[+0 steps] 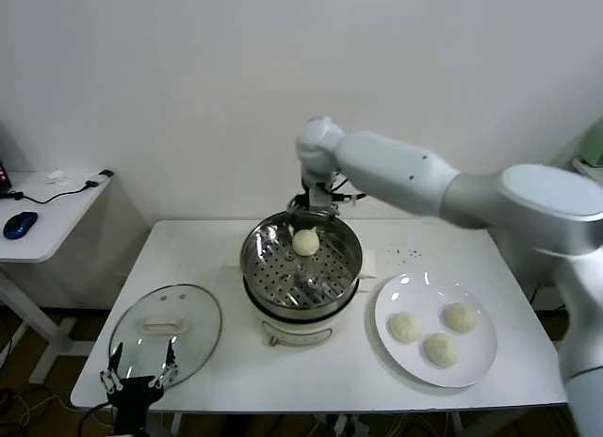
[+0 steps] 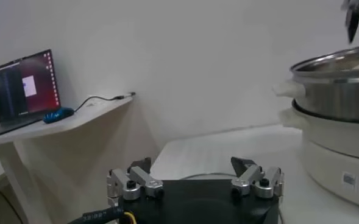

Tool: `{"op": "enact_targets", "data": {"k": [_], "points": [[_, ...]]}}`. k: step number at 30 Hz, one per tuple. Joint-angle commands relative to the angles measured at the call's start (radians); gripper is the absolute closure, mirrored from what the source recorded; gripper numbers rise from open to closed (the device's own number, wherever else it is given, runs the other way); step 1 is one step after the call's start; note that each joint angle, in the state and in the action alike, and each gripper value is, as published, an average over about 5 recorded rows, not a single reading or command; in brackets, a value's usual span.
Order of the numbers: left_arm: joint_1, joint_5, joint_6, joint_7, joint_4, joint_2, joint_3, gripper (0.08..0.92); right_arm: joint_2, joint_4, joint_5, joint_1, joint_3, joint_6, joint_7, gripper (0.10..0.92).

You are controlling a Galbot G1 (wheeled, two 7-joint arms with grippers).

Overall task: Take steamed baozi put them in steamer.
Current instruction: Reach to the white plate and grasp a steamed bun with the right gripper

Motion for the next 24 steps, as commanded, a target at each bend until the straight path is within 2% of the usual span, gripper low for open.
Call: {"op": "enact_targets", "data": {"k": [1, 4, 9, 16, 24], "points": [[0.016, 0.002, 0.007, 0.008, -0.027, 0.020, 0.002, 0.177, -0.391, 0.324, 0.636, 0.295, -0.299, -0.626, 0.037, 0.203], [0.026, 0.001, 0.001, 0.008, -0.028, 0.018, 0.003, 0.177, -0.505, 0.407, 0.705, 0.289, -0.343, -0.787, 0.060, 0.203], [0.039, -0.001, -0.007, 0.006, -0.029, 0.018, 0.001, 0.177, -0.631, 0.482, 0.716, 0.178, -0.302, -0.960, 0.065, 0.203], [0.041, 0.003, -0.008, 0.006, -0.028, 0.009, 0.006, 0.177, -0.700, 0.513, 0.601, -0.097, -0.155, -1.005, 0.050, 0.203], [0.034, 0.012, -0.007, 0.005, -0.028, 0.011, 0.005, 0.177, -0.647, 0.426, 0.449, -0.401, 0.041, -1.008, 0.077, 0.203]]}}
